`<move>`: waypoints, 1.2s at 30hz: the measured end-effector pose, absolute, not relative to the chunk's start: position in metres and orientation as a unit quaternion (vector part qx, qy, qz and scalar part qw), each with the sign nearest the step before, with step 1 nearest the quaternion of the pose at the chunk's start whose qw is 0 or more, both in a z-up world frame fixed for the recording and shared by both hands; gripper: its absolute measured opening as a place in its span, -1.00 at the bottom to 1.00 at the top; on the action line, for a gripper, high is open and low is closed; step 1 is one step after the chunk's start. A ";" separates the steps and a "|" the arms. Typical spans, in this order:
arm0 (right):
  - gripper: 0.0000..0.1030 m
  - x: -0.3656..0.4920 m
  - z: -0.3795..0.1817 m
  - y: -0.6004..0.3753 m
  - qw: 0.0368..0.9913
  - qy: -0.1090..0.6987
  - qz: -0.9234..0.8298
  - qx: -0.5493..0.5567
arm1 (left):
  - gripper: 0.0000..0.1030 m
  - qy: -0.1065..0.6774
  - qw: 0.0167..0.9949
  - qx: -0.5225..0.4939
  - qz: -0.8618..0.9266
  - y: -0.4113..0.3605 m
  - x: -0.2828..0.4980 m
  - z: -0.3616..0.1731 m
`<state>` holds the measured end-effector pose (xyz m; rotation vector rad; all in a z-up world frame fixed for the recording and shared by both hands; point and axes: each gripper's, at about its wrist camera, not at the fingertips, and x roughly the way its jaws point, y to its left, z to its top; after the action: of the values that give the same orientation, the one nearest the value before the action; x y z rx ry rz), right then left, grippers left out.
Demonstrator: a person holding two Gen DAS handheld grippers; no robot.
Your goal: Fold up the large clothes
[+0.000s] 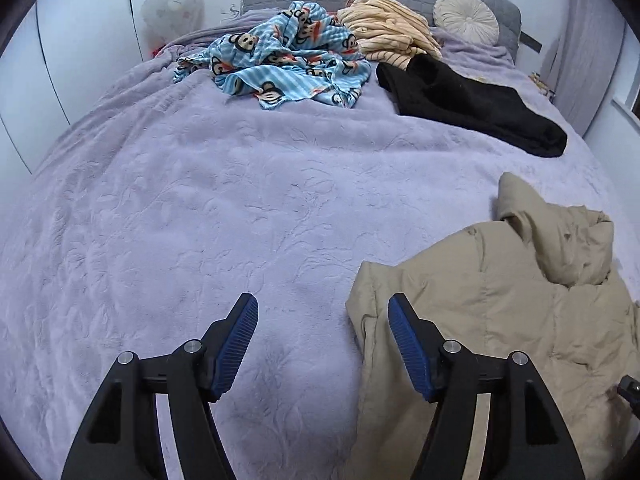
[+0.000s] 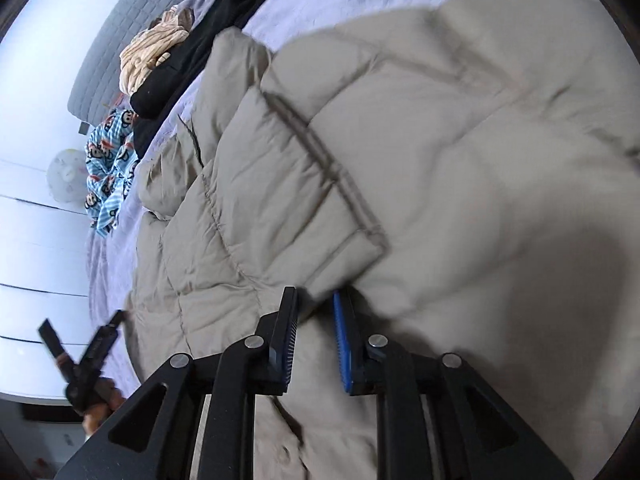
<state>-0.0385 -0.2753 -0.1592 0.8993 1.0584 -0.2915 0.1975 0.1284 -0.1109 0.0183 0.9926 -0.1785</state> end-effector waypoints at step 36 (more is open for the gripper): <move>0.28 -0.083 -0.121 -0.340 0.796 0.481 -0.169 0.326 | 0.64 0.519 0.843 0.085 -0.113 0.014 0.089 -0.110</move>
<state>-0.0831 -0.3401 -0.1207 0.7012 1.0322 -0.3638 0.0889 0.0141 -0.1097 0.1790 1.0961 -0.2395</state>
